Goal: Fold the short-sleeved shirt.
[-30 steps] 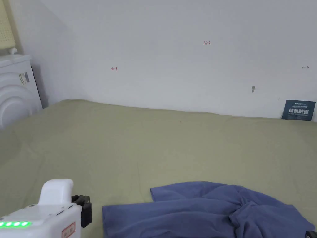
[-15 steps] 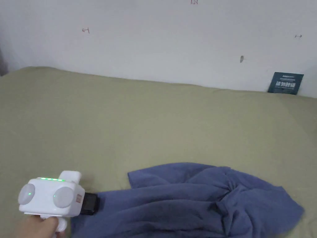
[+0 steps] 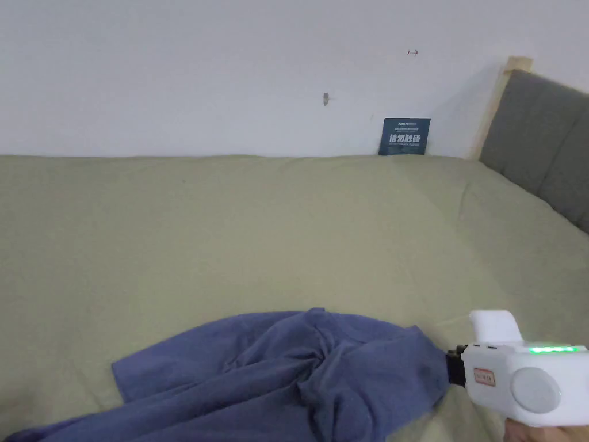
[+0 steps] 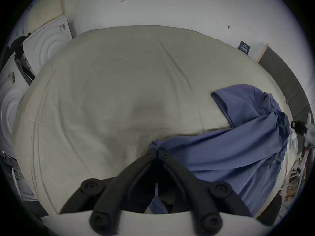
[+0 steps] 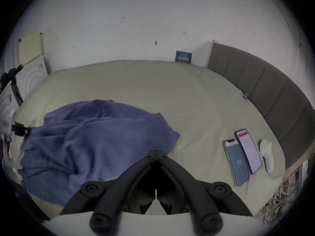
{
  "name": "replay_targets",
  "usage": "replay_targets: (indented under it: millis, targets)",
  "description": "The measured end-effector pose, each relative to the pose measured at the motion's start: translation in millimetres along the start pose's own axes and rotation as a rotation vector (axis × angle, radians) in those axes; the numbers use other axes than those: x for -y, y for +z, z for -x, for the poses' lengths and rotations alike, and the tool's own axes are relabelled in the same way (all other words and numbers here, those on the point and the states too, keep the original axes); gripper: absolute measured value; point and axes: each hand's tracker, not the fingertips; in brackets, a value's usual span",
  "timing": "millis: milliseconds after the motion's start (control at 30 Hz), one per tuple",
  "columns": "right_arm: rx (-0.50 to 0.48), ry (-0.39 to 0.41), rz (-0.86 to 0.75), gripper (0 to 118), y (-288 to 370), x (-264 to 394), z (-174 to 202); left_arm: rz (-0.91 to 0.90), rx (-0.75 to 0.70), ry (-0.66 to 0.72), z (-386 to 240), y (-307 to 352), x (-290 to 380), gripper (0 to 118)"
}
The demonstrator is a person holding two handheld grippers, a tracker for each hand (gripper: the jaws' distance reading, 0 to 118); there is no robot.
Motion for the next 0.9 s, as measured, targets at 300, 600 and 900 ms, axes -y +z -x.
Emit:
replay_targets:
  millis: [300, 600, 900]
  targets:
    - [0.042, 0.102, 0.156, 109, -73.8, -27.3, -4.3, 0.013, -0.013, -0.015, 1.4, -8.4, -6.6, 1]
    - [-0.035, 0.094, 0.033, 1, -6.3, -35.5, 0.7, -0.079, -0.002, 0.063, 19.2, 34.9, -23.5, 1]
    - [-0.08, 0.075, -0.289, 1, 193.7, -82.7, -24.5, -0.371, -0.096, 0.054, 44.7, 214.4, -53.0, 1]
